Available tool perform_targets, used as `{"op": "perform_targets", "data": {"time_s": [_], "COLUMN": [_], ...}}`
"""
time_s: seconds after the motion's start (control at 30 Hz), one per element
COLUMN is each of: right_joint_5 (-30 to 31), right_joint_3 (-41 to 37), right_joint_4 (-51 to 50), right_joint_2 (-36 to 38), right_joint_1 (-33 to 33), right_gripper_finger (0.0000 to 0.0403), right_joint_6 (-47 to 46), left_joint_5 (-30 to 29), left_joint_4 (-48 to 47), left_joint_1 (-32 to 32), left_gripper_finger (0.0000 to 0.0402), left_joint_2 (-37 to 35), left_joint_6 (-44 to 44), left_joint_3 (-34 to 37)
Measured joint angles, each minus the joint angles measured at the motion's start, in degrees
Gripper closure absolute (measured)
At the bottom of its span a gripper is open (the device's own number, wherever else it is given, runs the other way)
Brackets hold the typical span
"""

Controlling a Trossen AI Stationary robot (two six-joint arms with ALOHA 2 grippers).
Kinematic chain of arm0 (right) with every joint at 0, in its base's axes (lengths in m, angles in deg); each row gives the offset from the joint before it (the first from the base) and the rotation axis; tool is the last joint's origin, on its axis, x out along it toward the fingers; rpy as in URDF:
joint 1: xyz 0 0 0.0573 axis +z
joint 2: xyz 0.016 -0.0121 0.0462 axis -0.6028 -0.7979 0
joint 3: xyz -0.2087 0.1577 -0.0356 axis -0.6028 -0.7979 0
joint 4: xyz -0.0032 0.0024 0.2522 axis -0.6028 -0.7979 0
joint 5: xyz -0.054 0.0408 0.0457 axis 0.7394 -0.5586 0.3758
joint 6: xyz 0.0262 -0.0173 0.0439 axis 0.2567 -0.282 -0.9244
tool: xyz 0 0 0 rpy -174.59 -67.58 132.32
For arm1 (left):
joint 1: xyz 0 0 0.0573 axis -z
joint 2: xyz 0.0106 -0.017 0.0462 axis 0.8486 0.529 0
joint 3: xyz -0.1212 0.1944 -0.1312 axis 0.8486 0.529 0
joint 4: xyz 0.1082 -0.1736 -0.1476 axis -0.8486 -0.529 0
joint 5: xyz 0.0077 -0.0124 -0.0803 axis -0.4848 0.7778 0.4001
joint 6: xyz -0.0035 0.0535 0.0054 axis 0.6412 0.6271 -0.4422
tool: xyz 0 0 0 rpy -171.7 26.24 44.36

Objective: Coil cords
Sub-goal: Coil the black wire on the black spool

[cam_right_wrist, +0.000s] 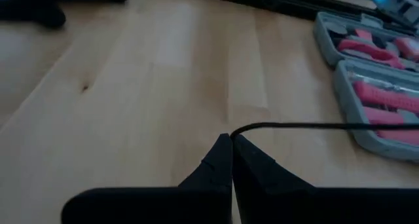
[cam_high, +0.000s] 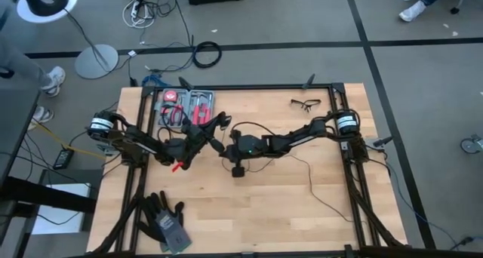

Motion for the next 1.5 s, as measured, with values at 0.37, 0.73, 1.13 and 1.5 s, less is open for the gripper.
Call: {"op": "perform_targets", "data": {"time_s": [0.37,0.73,1.13,1.5], "right_joint_5": [0.87,-0.01,-0.43,6.91], "right_joint_3": [0.24,0.19,0.18,0.20], "right_joint_4": [-4.00,-10.37,-14.75,-24.62], "right_joint_2": [2.47,7.44,12.59,17.25], "right_joint_1": [1.73,1.31,0.16,-0.86], "right_gripper_finger": [0.0403,0.0403,0.0403,0.0403], "right_joint_6": [3.58,5.91,8.51,7.90], "left_joint_5": [-1.34,10.78,21.21,21.99], "left_joint_4": [-14.95,-22.33,-26.18,-27.74], "left_joint_1": [0.01,-0.23,-1.81,-1.79], "left_gripper_finger": [0.0402,0.0402,0.0402,0.0402], "left_joint_2": [0.01,0.00,0.00,0.00], "left_joint_6": [-4.89,-10.40,-14.64,-15.89], "left_joint_3": [0.04,0.04,0.09,0.09]}}
